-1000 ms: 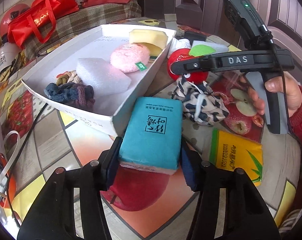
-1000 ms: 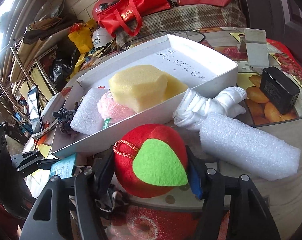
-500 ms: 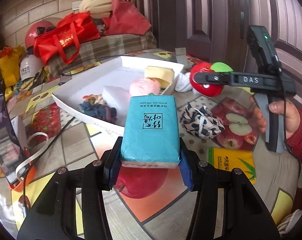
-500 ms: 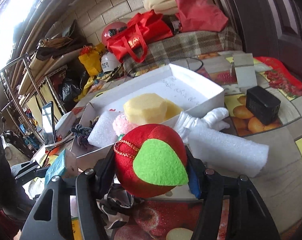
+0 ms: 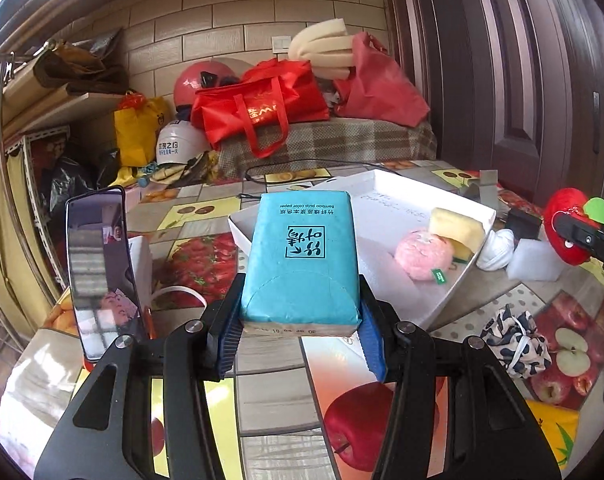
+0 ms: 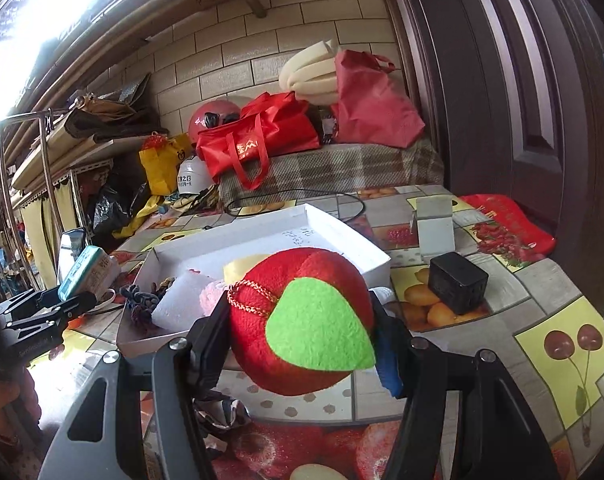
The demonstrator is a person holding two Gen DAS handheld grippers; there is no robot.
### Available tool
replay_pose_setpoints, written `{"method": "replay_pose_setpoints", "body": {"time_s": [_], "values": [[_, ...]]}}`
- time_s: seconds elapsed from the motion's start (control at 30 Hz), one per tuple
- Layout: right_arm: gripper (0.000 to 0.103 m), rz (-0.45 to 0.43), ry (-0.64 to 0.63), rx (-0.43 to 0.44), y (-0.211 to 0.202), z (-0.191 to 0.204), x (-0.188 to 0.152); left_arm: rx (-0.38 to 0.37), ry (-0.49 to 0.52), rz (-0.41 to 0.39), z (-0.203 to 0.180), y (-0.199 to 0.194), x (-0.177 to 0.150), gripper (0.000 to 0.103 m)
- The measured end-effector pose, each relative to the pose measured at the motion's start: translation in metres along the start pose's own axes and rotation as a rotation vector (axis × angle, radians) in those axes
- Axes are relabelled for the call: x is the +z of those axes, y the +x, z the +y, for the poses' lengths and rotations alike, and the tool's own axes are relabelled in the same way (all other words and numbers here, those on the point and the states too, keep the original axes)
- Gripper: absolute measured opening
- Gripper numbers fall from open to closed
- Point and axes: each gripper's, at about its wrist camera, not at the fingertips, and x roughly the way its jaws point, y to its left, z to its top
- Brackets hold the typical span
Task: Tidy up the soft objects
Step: 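Carry tissue pack into the white box with left tool while right drops apple plush there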
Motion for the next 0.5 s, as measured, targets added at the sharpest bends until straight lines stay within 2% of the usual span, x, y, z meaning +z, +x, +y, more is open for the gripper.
{"method": "replay_pose_setpoints", "body": {"time_s": [0.17,0.37,0.5], "values": [[0.062,-0.024,-0.056,-0.017,-0.020,0.006,-0.006,0.009,-0.012,-0.022,0.001,-0.004,-0.002,0.050],[0.062,-0.064,-0.036,-0.060,-0.045,-0.006,-0.006,0.016,-0.011,-0.016,-0.001,-0.003,-0.002,0.051],[0.062,-0.016,-0.015,-0.069,-0.036,-0.012,-0.006,0.020,-0.017,0.001,-0.002,0.001,-0.002,0.050]]}}
